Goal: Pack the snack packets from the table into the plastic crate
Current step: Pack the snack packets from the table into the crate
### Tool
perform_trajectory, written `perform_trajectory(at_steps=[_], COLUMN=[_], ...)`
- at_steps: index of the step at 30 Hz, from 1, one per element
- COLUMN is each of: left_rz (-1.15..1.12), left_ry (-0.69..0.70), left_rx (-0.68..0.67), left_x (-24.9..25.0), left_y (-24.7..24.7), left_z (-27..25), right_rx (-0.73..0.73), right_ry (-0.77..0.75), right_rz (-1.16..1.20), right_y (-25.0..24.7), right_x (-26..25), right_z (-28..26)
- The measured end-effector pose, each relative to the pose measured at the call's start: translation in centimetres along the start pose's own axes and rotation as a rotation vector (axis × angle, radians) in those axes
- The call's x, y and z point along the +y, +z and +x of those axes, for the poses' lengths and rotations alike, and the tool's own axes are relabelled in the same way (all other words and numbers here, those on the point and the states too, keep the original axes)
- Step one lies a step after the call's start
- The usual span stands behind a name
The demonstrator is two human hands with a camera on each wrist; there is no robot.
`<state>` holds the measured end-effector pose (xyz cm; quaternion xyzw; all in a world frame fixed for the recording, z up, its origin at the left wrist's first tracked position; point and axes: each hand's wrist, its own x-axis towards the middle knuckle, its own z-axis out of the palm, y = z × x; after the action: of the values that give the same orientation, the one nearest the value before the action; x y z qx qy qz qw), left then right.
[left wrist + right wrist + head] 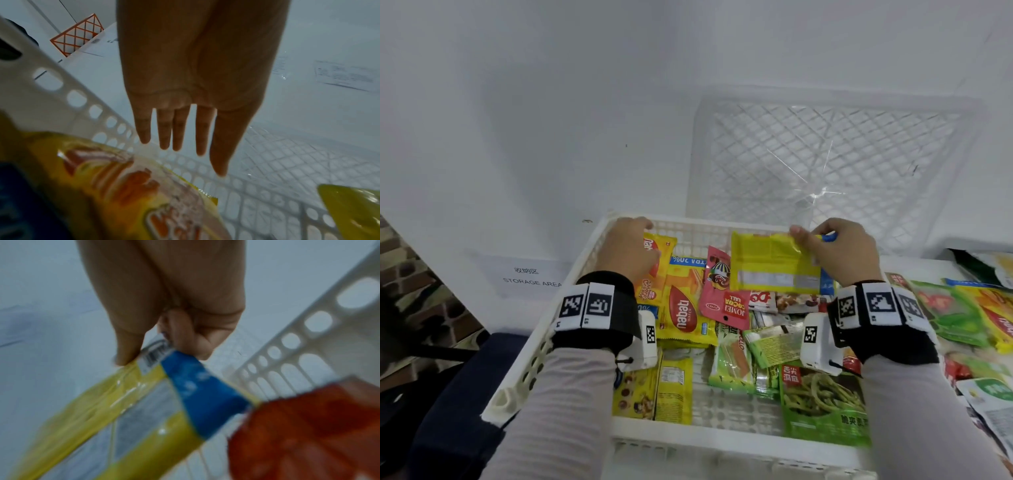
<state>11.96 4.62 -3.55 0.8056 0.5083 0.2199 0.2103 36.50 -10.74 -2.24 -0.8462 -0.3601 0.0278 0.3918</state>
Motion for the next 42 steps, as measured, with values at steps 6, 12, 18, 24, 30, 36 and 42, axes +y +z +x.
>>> perform_trajectory(at_steps=[6,12,18,24,30,36,42], left_rz=[0.204,0.227,0.241,0.260,0.268,0.303,0.353], left_ry=[0.060,0.083,0.065,0.053,0.047,0.028,-0.011], left_rx=[-0.317,-0.343,-0.333,-0.342,-0.350,-0.391,-0.470], left_x=[-0.5,-0.8,-1.0,-1.1,-1.0,-1.4,-1.6], left_y=[0.2,0.0,0.2,0.2,0.0,0.0,-0.1], left_z=[-0.2,0.0,0.3,0.4,0.3,0.3,0.1], right_rx=[-0.049,-0.297,-0.612,-0.761,-0.676,-0.806,-0.804], right_ry=[-0.015,0.032,0.075,0.168,-0.034,-0.266,-0.470], right_rz=[0.304,0.409,0.394,0.308,0.017,-0.251,-0.484], right_y=[0.8,3.4,7.0,8.9,9.1,8.8,10.4], right_x=[-3.0,-5.4,-7.2,-7.1,-6.5,-5.7,-5.9], right_z=[-2.2,-3.8,-6.3,-6.9,-6.3,-7.4,-7.9])
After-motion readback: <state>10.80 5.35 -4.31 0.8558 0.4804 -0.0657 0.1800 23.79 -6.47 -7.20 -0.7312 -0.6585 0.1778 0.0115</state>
